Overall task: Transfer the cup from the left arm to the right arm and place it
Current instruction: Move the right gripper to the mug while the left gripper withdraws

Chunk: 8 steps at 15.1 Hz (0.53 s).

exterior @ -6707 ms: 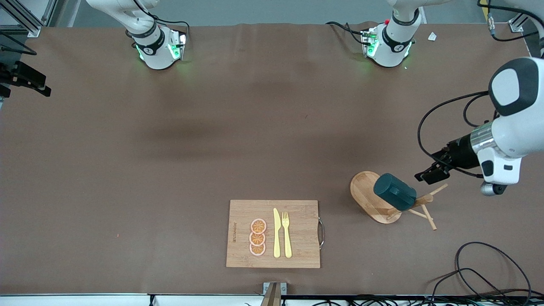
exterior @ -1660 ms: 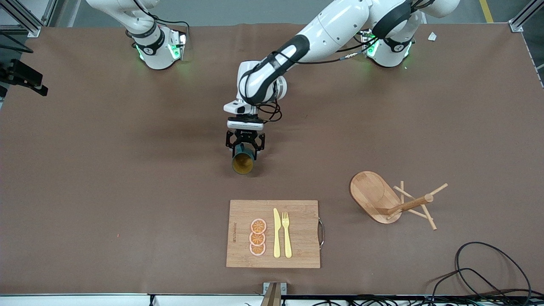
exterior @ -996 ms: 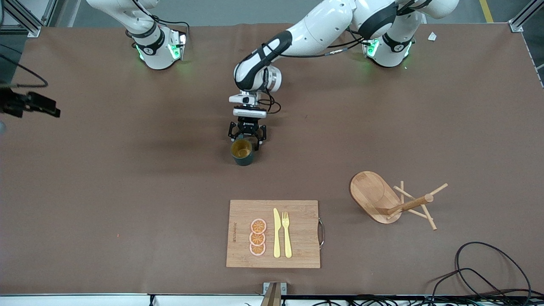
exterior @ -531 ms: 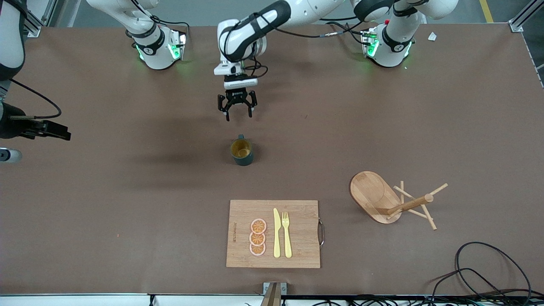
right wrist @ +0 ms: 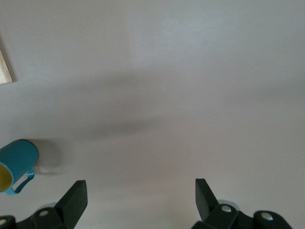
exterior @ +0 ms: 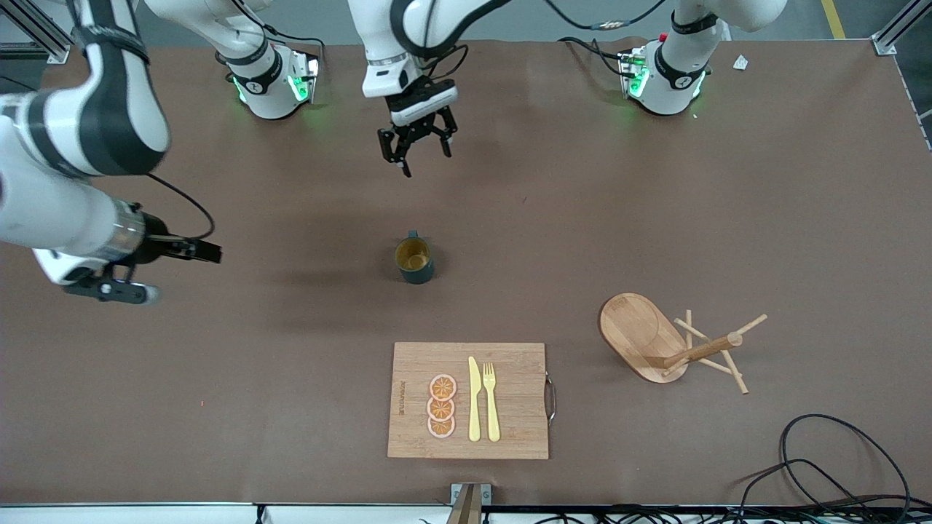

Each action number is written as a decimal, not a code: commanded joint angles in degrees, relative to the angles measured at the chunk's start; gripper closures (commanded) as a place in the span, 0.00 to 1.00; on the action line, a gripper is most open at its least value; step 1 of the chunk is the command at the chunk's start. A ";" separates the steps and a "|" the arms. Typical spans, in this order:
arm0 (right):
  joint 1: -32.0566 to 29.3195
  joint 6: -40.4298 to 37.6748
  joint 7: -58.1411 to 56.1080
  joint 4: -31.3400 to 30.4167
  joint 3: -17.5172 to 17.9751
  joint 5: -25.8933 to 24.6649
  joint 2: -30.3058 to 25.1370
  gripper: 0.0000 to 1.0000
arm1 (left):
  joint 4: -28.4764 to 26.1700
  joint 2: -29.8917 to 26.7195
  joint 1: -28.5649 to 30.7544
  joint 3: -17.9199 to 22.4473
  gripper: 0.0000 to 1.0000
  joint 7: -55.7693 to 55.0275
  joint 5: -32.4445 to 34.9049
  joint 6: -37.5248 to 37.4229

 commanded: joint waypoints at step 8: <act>16.03 24.29 15.13 -18.64 -0.23 4.68 -1.79 0.00 | -1.56 -13.76 28.53 -0.61 0.00 41.05 -18.52 -0.45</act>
